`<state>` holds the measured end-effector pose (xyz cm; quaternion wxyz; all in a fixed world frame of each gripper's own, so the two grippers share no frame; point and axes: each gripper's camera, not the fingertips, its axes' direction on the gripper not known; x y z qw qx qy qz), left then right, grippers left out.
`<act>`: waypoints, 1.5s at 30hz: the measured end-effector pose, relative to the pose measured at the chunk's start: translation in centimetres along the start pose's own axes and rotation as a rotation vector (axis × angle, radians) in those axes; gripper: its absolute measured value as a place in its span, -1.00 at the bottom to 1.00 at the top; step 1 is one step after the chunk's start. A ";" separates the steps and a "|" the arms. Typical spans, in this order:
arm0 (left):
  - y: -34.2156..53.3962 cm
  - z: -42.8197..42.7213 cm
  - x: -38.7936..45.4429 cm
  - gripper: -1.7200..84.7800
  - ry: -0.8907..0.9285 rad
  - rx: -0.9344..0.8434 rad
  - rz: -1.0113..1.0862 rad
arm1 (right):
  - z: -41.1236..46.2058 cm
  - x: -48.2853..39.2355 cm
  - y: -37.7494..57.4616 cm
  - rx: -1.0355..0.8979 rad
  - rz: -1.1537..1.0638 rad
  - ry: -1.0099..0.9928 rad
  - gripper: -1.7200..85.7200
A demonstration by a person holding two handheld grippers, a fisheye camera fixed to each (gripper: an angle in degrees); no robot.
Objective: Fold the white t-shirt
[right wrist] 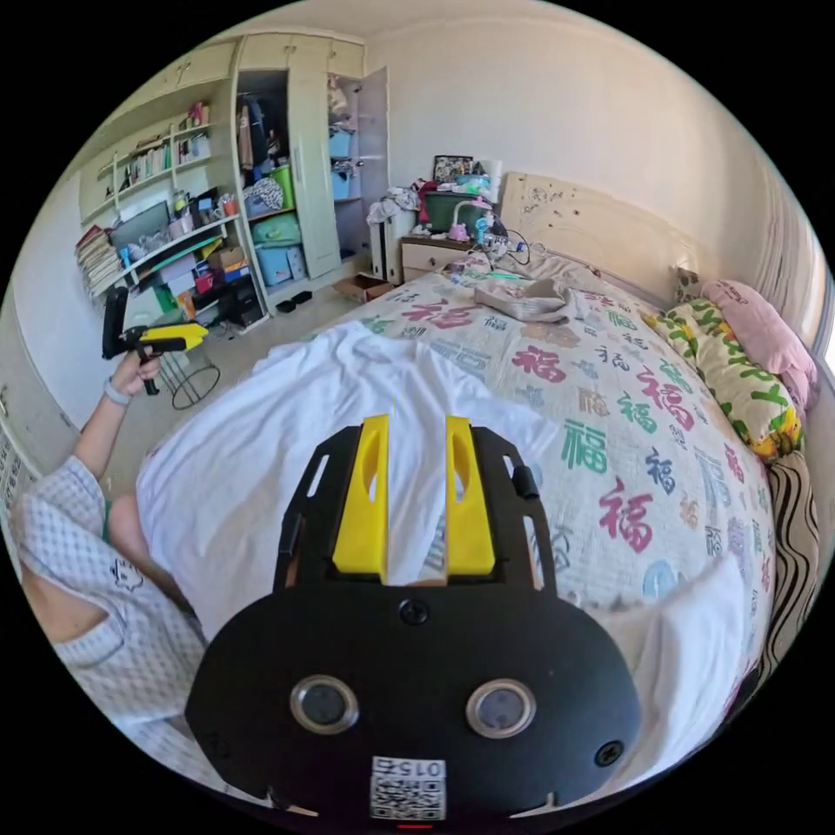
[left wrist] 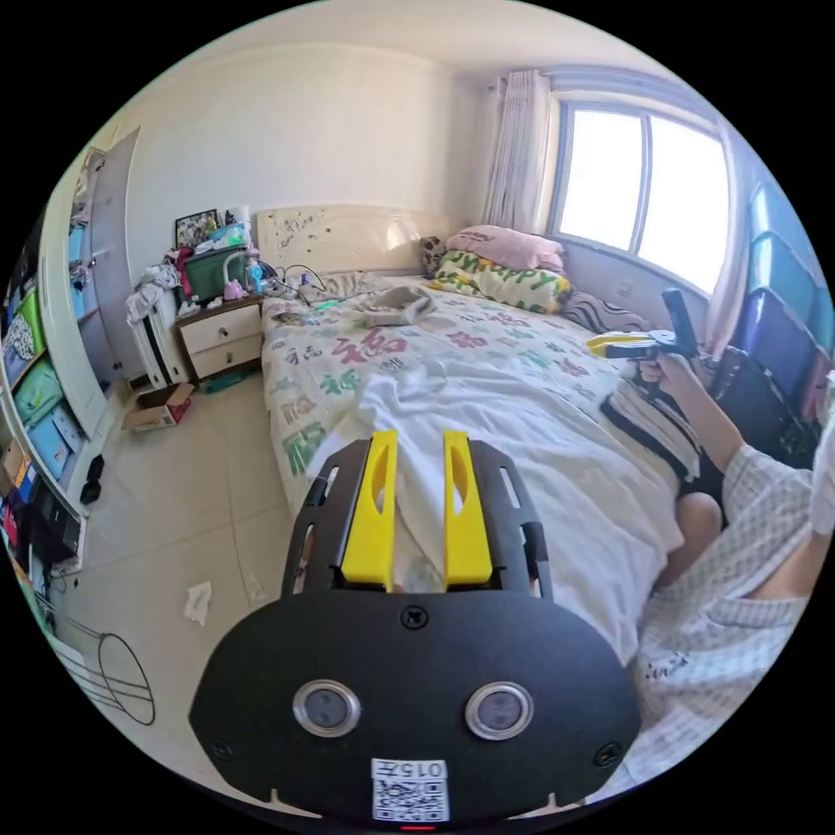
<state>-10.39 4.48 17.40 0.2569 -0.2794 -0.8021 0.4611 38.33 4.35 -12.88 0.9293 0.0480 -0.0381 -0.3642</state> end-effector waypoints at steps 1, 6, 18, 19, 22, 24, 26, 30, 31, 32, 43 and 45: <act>2.5 -3.4 0.8 -0.77 0.037 -0.011 -0.022 | -1.8 -1.1 2.5 -0.032 -0.024 -0.005 -0.73; 11.9 -10.2 4.1 -0.77 0.146 -0.167 -0.109 | -5.6 -3.0 10.8 -0.177 -0.002 -0.036 -0.73; 8.0 -12.3 8.4 -0.91 0.131 -0.359 -0.050 | -4.5 -3.8 11.2 -0.410 -0.013 -0.148 -0.90; 7.1 -12.9 8.4 -0.94 0.171 -0.358 -0.045 | -5.1 -3.8 11.0 -0.397 -0.034 -0.198 -0.95; 5.4 -15.8 8.3 -0.95 0.197 -0.336 -0.053 | -7.5 -3.3 10.6 -0.383 -0.038 -0.137 -0.98; 4.7 -17.8 8.5 -0.95 0.170 -0.322 -0.035 | -9.0 -3.1 10.6 -0.391 -0.061 -0.043 -0.98; 3.7 -19.0 8.8 -0.94 0.115 -0.354 -0.007 | -9.5 -2.9 10.1 -0.422 -0.085 -0.032 -0.98; 2.0 -16.6 8.4 -0.90 0.127 -0.499 0.013 | -7.3 -2.2 8.2 -0.556 -0.096 -0.066 -0.96; 1.3 -16.2 7.9 -0.88 0.137 -0.527 0.017 | -6.9 -1.6 7.4 -0.583 -0.078 -0.043 -0.95; 0.3 -16.8 7.2 -0.85 0.152 -0.528 0.020 | -7.4 -1.2 6.3 -0.562 -0.080 -0.025 -0.93; -22.1 -13.6 -11.2 -0.71 0.023 -0.136 -0.353 | -4.5 4.9 -18.4 -0.081 0.058 -0.007 -0.79; -24.9 -8.6 -14.7 -0.70 0.051 -0.170 -0.455 | -1.1 7.3 -22.9 -0.106 0.122 0.023 -0.78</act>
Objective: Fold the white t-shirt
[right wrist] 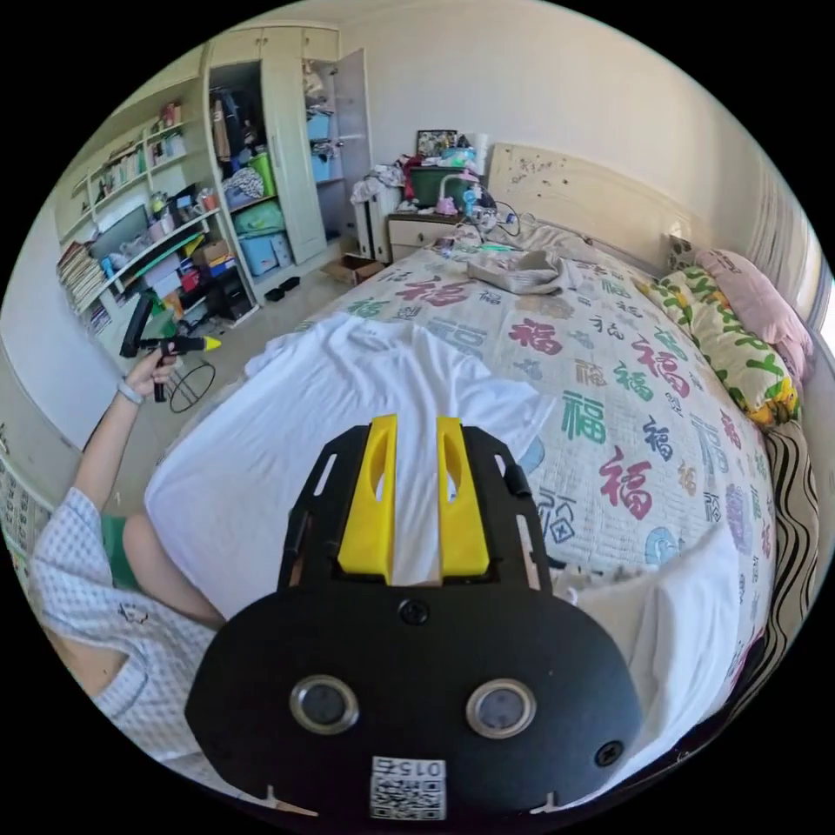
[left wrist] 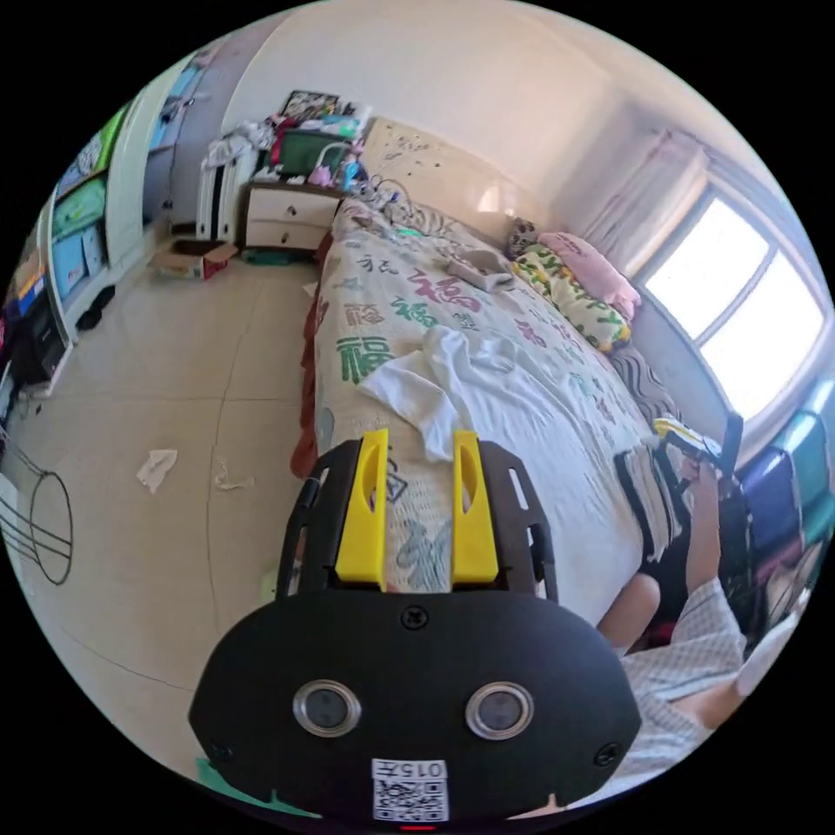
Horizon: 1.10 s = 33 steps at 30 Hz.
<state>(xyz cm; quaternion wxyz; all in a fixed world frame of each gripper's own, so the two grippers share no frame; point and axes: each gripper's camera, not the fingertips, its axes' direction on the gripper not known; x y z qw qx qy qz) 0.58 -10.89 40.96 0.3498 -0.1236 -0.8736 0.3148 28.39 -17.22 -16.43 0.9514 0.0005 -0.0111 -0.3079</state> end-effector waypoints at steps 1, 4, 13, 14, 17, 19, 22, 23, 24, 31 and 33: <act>-2.7 2.8 -1.2 -0.70 0.008 -0.030 -0.065 | 2.4 1.4 -3.1 -0.037 0.041 0.070 -0.78; -7.3 8.6 -3.5 -0.69 -0.005 -0.078 -0.177 | 9.3 5.9 -8.4 -0.211 0.144 0.242 -0.74; -13.4 14.6 -0.8 -0.87 -0.094 -0.221 0.042 | 20.0 13.3 -12.1 -0.500 0.251 0.116 -0.71; -13.6 14.1 -0.2 -0.91 -0.055 -0.215 0.068 | 19.6 12.9 -12.3 -0.480 0.208 0.103 -0.80; -13.9 12.8 1.2 -0.94 -0.091 -0.195 0.120 | 19.0 12.1 -12.7 -0.474 0.156 0.101 -0.91; -14.1 11.8 1.7 -0.94 -0.192 -0.182 0.127 | 18.6 12.0 -12.8 -0.487 0.143 0.217 -0.92; -14.3 9.6 1.5 -0.94 -0.383 -0.136 0.114 | 18.5 12.5 -12.6 -0.508 0.167 0.278 -0.92; -14.1 9.4 1.2 -0.93 -0.403 -0.139 0.111 | 19.0 12.7 -12.3 -0.525 0.186 0.264 -0.91; -14.0 9.6 1.0 -0.92 -0.394 -0.143 0.105 | 19.3 12.8 -12.1 -0.539 0.191 0.257 -0.90; -12.4 14.2 -0.1 -0.79 -0.538 -0.356 0.097 | 17.4 13.7 -12.2 -0.464 0.234 0.342 -0.76; -13.3 12.3 0.9 -0.78 -0.515 -0.238 0.074 | 15.6 12.6 -13.3 -0.333 0.199 0.338 -0.77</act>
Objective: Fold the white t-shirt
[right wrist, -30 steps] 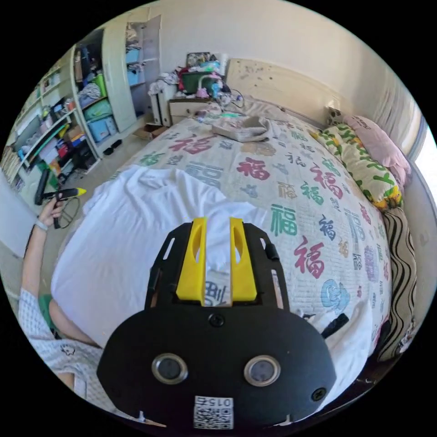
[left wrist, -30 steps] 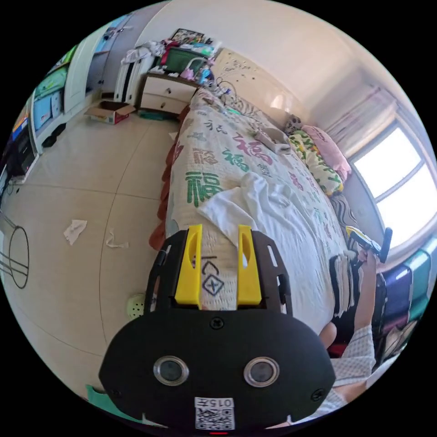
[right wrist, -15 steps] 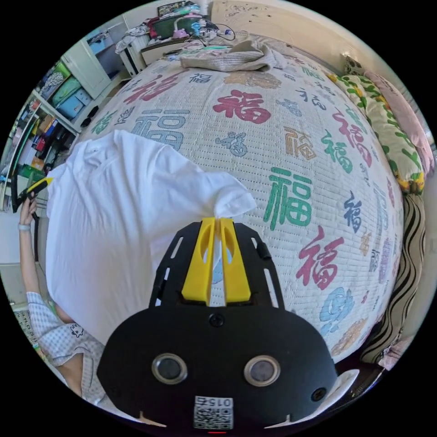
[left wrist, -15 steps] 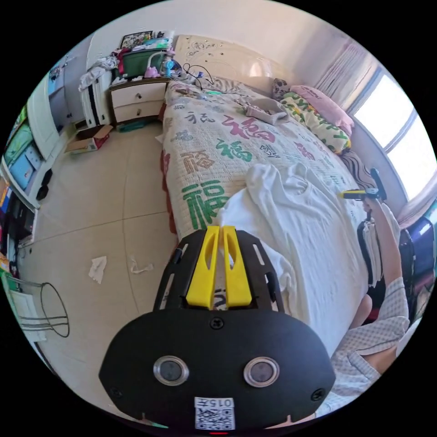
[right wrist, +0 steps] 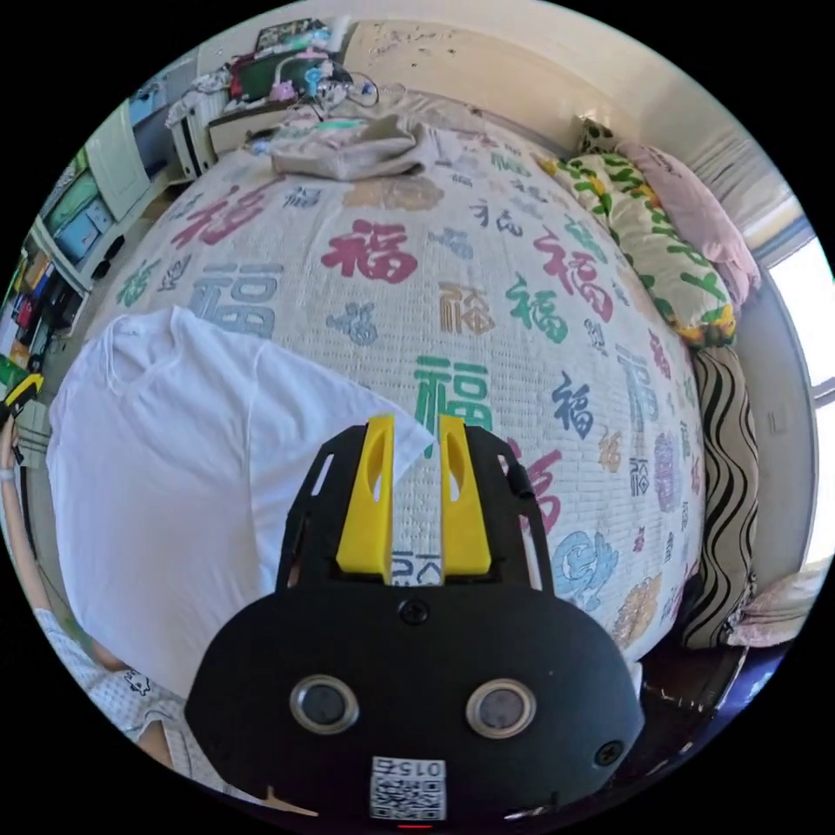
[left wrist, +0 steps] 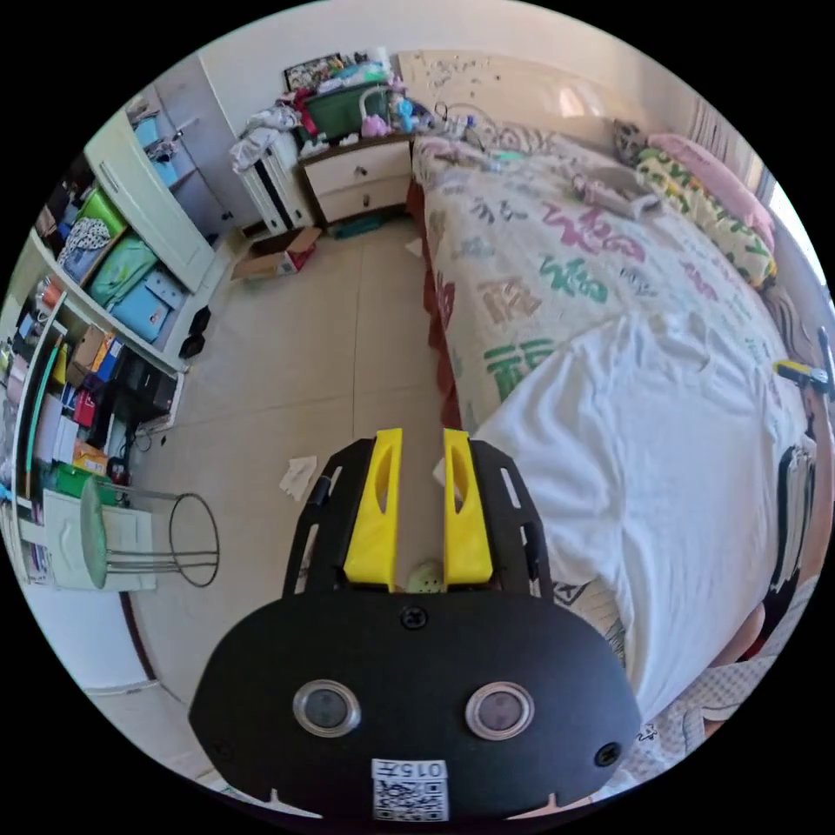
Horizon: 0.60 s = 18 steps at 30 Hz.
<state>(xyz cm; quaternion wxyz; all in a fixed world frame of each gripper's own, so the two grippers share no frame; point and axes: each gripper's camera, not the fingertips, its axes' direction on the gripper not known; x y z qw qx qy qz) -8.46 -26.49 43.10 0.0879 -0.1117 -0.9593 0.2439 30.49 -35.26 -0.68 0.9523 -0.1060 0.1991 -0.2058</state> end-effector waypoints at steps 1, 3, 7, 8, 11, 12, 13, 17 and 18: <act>-0.5 -1.8 0.8 -0.77 0.045 0.095 0.007 | -1.3 -1.0 -0.2 0.091 -0.029 -0.034 -0.77; -1.7 -3.7 3.1 -0.76 0.143 0.215 0.051 | -2.2 -3.2 -0.5 0.190 -0.093 -0.117 -0.77; -5.4 -0.9 11.6 -0.74 0.294 0.226 0.185 | 0.8 -10.4 -1.9 0.144 -0.266 -0.316 -0.74; -6.2 1.2 14.0 -0.75 0.273 0.180 0.213 | 2.4 -12.1 -2.1 0.087 -0.294 -0.303 -0.74; -7.0 6.5 18.6 -0.87 0.159 0.030 0.289 | 6.0 -14.7 -1.9 -0.038 -0.323 -0.186 -0.82; -7.0 7.4 19.2 -0.88 0.130 0.001 0.306 | 6.2 -14.9 -1.6 -0.026 -0.334 -0.177 -0.84; -6.6 8.0 19.9 -0.91 0.127 0.003 0.346 | 6.1 -14.7 -1.0 0.013 -0.320 -0.178 -0.90; -4.9 6.9 18.6 -0.93 0.116 0.151 0.298 | 5.9 -13.9 1.5 0.097 -0.252 -0.142 -0.90; -4.6 7.1 18.4 -0.93 0.109 0.156 0.293 | 6.4 -14.0 1.9 0.080 -0.256 -0.127 -0.89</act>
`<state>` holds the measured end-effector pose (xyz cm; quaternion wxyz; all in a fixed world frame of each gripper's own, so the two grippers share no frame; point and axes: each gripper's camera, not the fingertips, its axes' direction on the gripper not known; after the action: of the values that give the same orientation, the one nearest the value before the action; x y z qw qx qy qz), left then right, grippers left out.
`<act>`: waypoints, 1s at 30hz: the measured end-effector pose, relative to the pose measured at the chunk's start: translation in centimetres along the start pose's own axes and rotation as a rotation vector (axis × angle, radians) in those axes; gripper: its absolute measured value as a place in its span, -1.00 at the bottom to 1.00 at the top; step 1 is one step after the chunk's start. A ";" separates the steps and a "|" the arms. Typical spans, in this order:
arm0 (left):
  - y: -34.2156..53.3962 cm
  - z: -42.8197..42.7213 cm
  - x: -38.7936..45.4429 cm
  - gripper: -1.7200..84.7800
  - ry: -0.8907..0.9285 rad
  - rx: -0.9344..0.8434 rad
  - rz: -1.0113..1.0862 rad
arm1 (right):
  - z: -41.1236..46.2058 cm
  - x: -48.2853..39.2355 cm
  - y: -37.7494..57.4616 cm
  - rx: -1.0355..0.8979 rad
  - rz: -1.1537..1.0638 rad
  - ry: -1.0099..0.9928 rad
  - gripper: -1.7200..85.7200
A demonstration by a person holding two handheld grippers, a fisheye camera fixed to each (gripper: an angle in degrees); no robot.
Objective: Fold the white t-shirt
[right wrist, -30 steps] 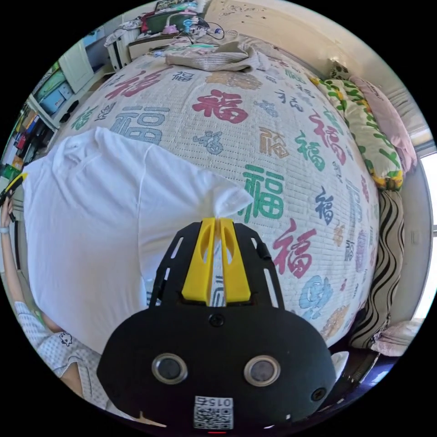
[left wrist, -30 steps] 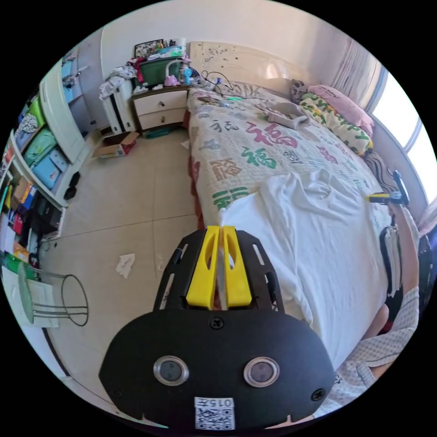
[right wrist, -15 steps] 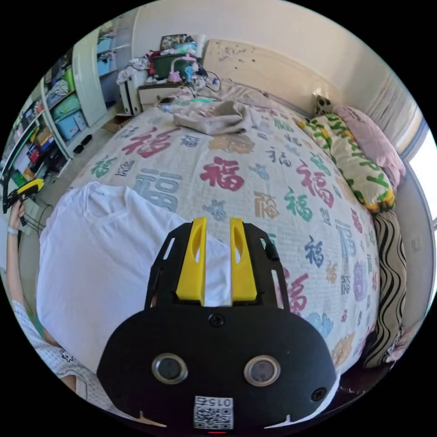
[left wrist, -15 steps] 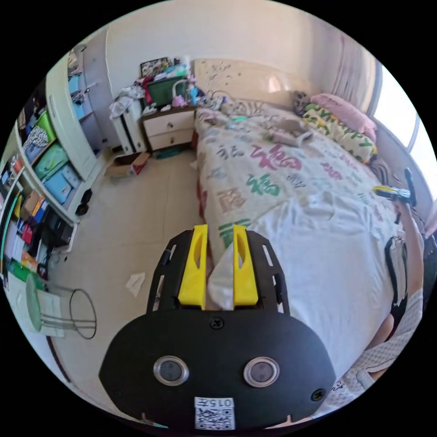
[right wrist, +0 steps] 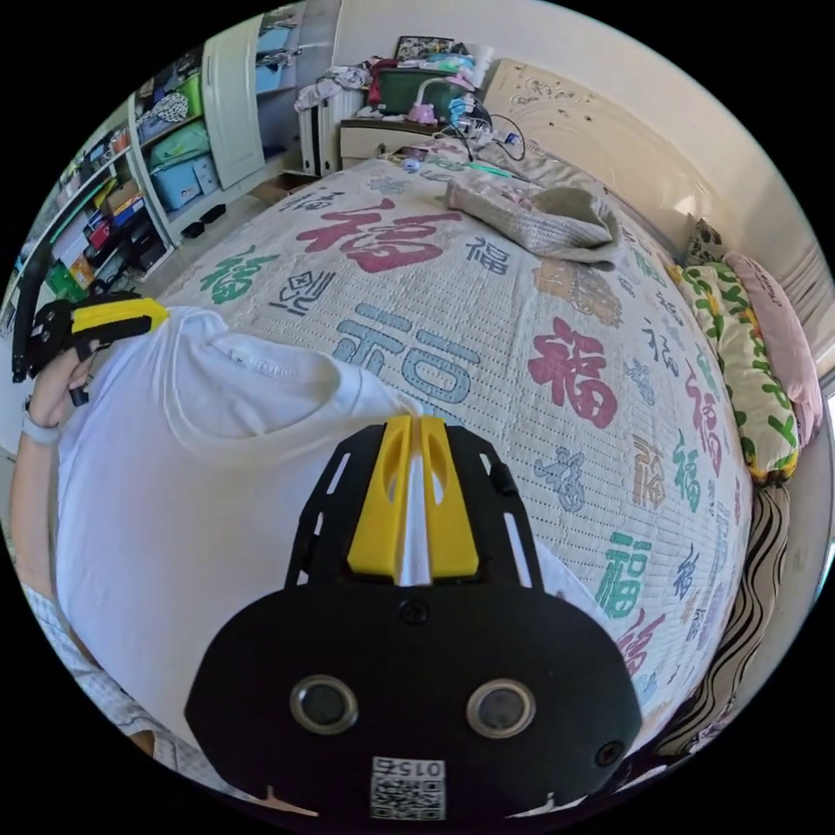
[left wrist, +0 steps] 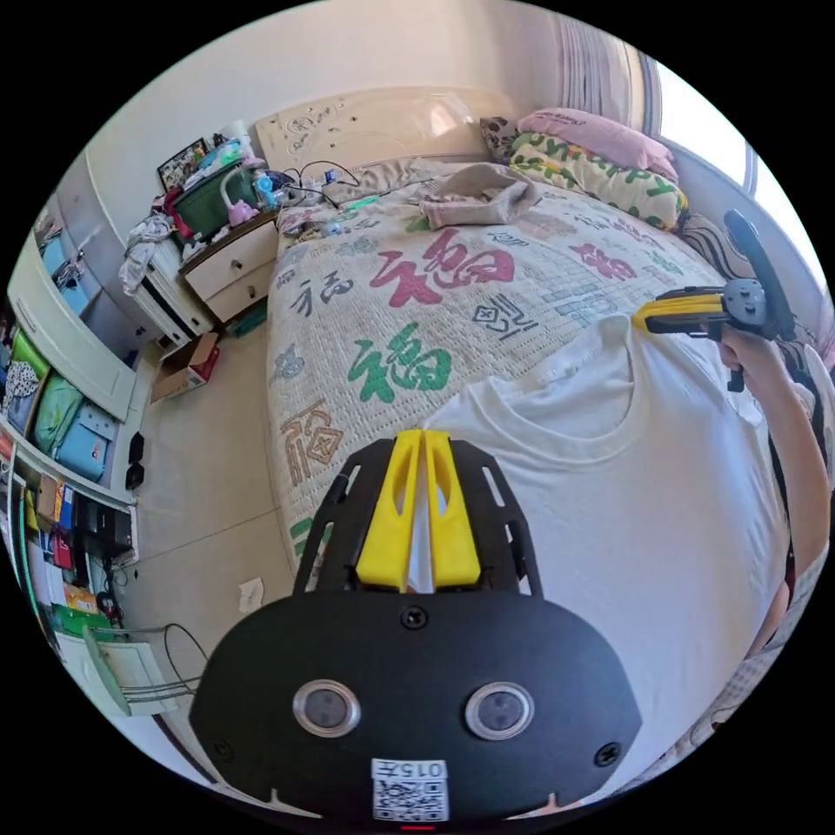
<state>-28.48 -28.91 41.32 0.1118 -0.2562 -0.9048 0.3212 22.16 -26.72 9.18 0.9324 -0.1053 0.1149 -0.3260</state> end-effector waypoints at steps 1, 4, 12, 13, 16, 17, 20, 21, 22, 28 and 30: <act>0.7 1.1 -0.2 -0.91 -0.033 -0.029 -0.012 | 1.0 -0.2 0.9 -0.043 0.000 0.008 -0.87; 2.8 2.2 -1.0 -0.83 -0.036 -0.083 -0.067 | -0.6 0.5 4.1 0.000 0.095 -0.042 -0.78; 17.2 -13.9 -2.6 -0.75 0.106 0.235 -0.110 | -15.7 0.3 25.0 0.430 0.052 -0.172 -0.80; 20.7 -16.3 -2.0 -0.74 0.148 0.269 -0.091 | -17.7 -0.9 29.4 0.492 0.012 -0.168 -0.81; 30.1 -21.4 0.7 -0.73 0.200 0.367 -0.049 | -21.5 -4.5 40.4 0.659 -0.057 -0.059 -0.82; 34.0 -22.9 2.1 -0.74 0.201 0.400 -0.022 | -22.5 -6.0 44.7 0.730 -0.055 0.001 -0.83; 43.2 -25.4 5.0 -0.77 0.152 0.478 -0.023 | -23.9 -9.3 53.9 0.895 -0.006 0.155 -0.86; 44.9 -25.8 5.4 -0.78 0.146 0.495 -0.031 | -24.1 -9.8 55.4 0.911 -0.001 0.176 -0.87; 48.1 -26.3 5.9 -0.78 0.138 0.518 -0.050 | -24.1 -10.8 57.8 0.916 -0.022 0.203 -0.91; 58.9 -23.2 6.3 -0.76 0.216 0.413 -0.138 | -22.0 -9.0 63.3 0.593 -0.053 -0.185 -0.78; 60.4 -21.6 6.2 -0.72 0.250 0.356 -0.148 | -20.1 -7.9 64.6 0.492 -0.004 -0.261 -0.76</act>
<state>-2.16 25.71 19.57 0.2897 -0.2032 -0.8292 0.4326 48.16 25.25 -26.36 0.9362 0.0830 -0.0889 -0.3298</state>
